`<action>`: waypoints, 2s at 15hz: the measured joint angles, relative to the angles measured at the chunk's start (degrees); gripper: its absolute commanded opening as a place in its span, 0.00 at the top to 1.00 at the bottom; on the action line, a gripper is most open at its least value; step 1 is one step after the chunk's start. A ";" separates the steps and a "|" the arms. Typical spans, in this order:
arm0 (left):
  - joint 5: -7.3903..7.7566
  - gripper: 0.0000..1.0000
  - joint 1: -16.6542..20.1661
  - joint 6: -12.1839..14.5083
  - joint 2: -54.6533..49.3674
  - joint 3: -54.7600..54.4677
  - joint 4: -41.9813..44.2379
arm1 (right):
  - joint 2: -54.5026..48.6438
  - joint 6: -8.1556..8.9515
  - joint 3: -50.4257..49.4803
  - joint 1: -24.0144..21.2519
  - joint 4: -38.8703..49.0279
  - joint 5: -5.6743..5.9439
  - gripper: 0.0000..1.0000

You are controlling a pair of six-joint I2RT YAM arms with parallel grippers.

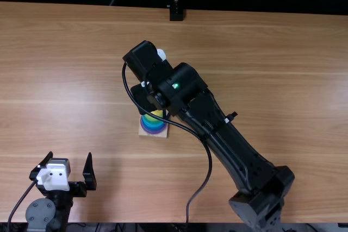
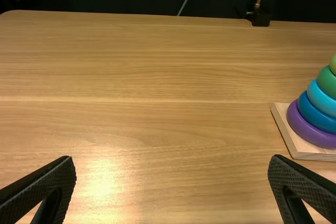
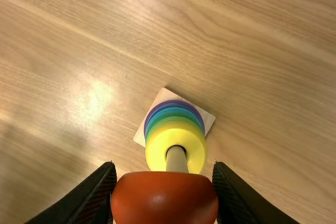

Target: Build the Hanoi tower: stack the rings onto the peg from bottom to top in this color order: purple, dark blue, light blue, dark green, light green, yellow, orange.

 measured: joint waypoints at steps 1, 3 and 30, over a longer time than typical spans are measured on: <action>0.02 0.00 -0.02 -0.02 0.02 0.00 0.00 | 0.46 0.02 0.81 0.00 -0.17 -0.02 1.00; 0.02 0.00 -0.02 0.00 0.02 0.00 0.02 | 1.53 0.02 1.95 0.00 0.15 -0.04 1.00; 0.02 0.00 0.00 0.00 0.00 0.00 0.02 | 5.79 0.00 9.79 -12.28 -0.50 0.04 1.00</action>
